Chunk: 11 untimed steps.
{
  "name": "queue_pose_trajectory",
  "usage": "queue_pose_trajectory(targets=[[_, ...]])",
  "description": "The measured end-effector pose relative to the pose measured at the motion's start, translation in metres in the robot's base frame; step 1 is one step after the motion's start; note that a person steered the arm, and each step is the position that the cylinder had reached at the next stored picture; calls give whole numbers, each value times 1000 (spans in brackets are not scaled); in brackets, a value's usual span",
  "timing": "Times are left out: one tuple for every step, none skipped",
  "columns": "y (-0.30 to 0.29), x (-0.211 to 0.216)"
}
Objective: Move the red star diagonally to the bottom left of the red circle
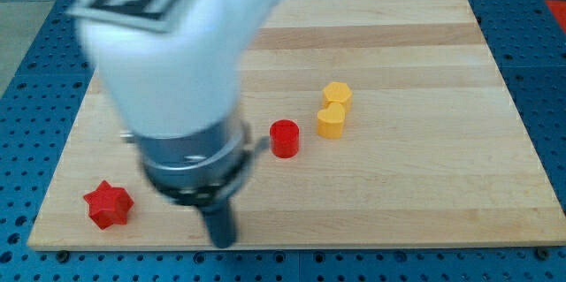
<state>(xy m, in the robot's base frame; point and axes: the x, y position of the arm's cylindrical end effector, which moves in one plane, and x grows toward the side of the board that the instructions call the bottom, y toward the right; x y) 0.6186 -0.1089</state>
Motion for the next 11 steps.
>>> queue_pose_trajectory(targets=[[-76,-1],[-139,-1],[-154,-17],[-123,-55],[-80,-67],[-132,-68],[-176,-30],[-159,-1],[-116,-13],[-70,-43],[-30,-75]])
